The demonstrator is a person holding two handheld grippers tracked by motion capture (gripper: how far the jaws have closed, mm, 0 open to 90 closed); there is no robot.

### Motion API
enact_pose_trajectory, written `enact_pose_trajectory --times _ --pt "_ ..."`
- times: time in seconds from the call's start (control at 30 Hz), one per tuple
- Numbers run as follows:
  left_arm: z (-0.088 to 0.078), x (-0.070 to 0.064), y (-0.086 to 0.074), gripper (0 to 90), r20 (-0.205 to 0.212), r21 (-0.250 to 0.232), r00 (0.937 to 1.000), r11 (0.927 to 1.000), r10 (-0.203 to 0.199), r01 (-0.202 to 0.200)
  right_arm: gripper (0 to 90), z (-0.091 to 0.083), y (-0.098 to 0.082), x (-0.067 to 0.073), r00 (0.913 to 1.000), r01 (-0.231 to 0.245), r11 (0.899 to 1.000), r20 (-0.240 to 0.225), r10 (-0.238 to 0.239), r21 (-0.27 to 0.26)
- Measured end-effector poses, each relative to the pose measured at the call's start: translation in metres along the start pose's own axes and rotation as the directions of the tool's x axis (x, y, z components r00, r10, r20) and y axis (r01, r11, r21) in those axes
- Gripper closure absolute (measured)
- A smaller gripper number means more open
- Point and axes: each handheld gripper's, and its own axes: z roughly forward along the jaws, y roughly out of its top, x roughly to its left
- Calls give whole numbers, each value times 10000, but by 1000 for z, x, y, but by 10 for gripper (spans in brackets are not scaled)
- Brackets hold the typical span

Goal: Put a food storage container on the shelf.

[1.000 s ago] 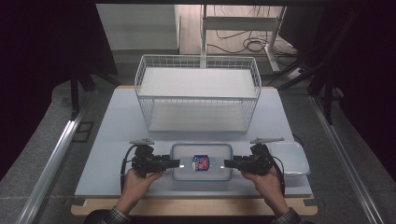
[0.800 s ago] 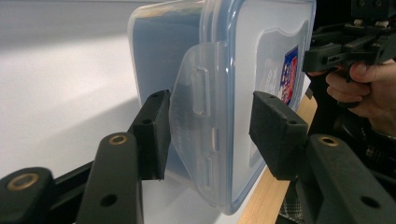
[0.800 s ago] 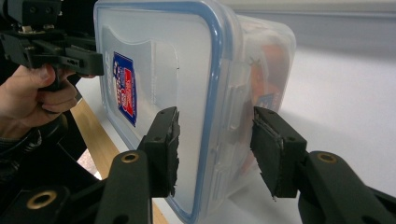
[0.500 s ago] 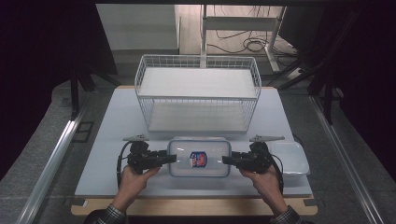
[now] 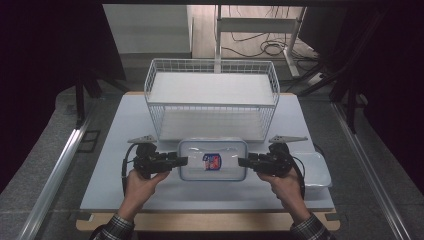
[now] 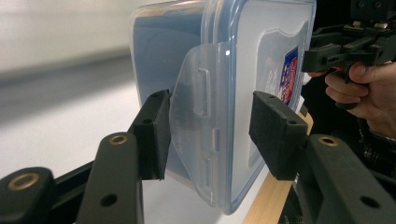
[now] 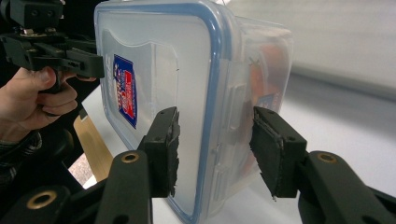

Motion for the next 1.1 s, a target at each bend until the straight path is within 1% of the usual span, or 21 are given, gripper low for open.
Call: enact_pose_trajectory --times 0.03,0.17,0.33,0.67,0.9,1.1 --pt "-1 0 2 496 -3 -20 9999 9999 104 -104 528 -1 3 1 10000 37 10000 -6 -37 -39" --pt "-6 -4 14 496 -63 -174 9998 9996 201 -203 528 -5 14 5 9997 223 9996 31 -223 -174" --pt "-11 -8 28 495 -119 -297 9993 9989 348 -351 528 -9 28 8 9996 274 9991 41 -273 -332" --pt "-17 -11 52 495 -128 -513 9987 9974 498 -504 528 -15 51 12 9990 450 9974 85 -446 -556" --pt "-23 -12 73 494 -164 -706 9985 9961 520 -531 528 -18 73 14 9983 559 9954 177 -547 -779" --pt "-30 -15 92 495 -240 -864 9974 9938 675 -693 527 -21 94 17 9979 645 9936 156 -634 -931"
